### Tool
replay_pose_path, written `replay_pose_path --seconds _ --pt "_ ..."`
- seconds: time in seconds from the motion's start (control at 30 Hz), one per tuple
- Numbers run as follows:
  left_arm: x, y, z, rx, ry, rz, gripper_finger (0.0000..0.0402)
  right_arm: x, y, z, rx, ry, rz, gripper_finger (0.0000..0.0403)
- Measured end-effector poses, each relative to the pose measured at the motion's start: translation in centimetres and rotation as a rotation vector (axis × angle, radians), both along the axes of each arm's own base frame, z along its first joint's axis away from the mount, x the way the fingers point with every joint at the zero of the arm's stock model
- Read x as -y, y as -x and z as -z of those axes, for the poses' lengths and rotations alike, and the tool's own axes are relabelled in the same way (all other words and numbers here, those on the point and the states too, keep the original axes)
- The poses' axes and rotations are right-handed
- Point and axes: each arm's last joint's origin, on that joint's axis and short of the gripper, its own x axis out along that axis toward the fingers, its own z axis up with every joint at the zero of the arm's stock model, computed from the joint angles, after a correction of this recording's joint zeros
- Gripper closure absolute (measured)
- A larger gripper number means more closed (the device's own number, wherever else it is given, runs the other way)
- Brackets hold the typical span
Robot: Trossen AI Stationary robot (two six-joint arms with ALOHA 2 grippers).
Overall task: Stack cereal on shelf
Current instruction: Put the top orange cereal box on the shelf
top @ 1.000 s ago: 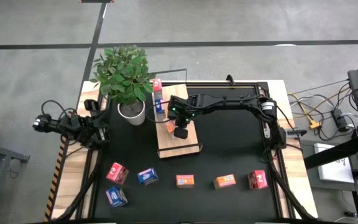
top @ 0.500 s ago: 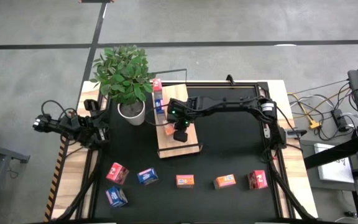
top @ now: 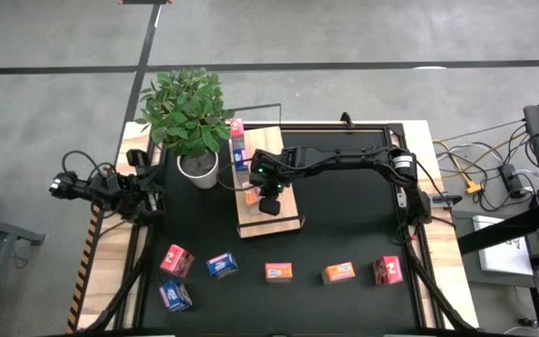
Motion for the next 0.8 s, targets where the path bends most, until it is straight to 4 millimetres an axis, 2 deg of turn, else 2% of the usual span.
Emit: replay_pose_path --seconds 0.2,0.5,0.8 --pt "0.00 0.00 0.00 0.000 0.000 0.000 0.0402 -0.35 0.32 0.23 -0.045 -0.016 0.006 0.0394" --pt "0.00 0.00 0.00 0.000 0.000 0.000 0.0402 -0.86 -0.23 -0.04 0.011 -0.010 -0.004 0.0394" --pt "0.00 0.00 0.00 0.000 0.000 0.000 0.0402 -0.99 0.58 0.42 -0.088 -0.038 0.026 0.0394"
